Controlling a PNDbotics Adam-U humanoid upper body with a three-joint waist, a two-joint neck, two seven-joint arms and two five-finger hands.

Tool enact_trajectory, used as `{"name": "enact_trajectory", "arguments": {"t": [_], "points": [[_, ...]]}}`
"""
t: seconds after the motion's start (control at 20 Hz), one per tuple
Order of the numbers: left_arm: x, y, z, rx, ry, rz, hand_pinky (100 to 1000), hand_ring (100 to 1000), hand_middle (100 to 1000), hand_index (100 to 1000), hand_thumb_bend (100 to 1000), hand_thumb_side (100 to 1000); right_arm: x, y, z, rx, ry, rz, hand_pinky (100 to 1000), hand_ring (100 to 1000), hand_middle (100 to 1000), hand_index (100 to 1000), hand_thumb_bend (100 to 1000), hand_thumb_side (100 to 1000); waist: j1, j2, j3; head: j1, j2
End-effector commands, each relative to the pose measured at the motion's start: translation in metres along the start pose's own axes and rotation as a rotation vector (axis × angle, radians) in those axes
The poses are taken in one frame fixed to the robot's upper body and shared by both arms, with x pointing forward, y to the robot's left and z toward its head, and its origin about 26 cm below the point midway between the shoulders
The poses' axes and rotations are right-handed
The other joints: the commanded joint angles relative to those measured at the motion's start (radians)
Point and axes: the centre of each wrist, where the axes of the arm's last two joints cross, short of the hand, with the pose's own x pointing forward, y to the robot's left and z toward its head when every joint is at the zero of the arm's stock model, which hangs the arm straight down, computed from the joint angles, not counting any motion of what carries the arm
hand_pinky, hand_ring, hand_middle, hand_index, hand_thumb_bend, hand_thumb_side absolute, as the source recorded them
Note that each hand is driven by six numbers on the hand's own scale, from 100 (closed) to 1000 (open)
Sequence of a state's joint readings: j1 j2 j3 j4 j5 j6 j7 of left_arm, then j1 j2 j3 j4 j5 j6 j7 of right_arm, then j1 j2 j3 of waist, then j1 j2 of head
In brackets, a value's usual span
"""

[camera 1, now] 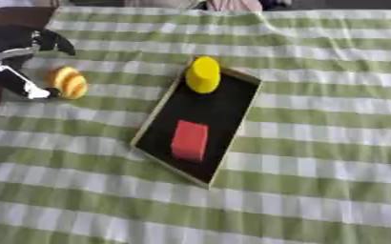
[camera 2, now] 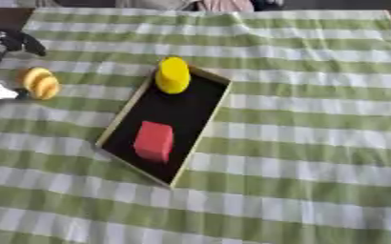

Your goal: Pick up objects on the table and place them in the box.

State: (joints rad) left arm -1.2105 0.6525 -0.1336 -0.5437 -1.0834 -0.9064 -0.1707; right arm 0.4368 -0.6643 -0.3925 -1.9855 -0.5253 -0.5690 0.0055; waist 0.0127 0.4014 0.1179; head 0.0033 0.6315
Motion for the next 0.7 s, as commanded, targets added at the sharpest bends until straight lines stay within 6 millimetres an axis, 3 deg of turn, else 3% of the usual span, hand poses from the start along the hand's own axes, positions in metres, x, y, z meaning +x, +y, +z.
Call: {"name": "enact_trajectory", "arguments": {"t": [0.05,0.35,0.55,0.7], "points": [[-0.0119,0.0252,0.0174,0.018,0.033,-0.01,853,927,846,899,452,378,0.0039,0.0002,-0.0039,0.019,-0.006,0.015,1000,970,776,956,100,470,0.0,-0.018,-0.002,0.005,-0.013],[-0.0112,0.0272,0.0149,0.007,0.024,0.022,795,885,832,873,555,386,0.0032,0.0018,-0.0043,0.022,0.0,0.018,1000,970,775,955,100,470,0.003,-0.013,-0.007,0.01,-0.02],[-0.0112,0.0279,0.0148,0.035,0.022,0.032,747,849,806,848,550,385,0.0024,0.0033,-0.0044,0.024,0.007,0.017,1000,970,775,956,100,470,0.006,-0.009,-0.008,0.013,-0.021],[-0.012,0.0249,0.0154,0.05,0.028,0.04,704,811,748,792,495,344,0.002,0.0041,-0.0042,0.027,0.012,0.018,1000,970,775,957,100,470,0.008,-0.007,-0.011,0.015,-0.025]]}}
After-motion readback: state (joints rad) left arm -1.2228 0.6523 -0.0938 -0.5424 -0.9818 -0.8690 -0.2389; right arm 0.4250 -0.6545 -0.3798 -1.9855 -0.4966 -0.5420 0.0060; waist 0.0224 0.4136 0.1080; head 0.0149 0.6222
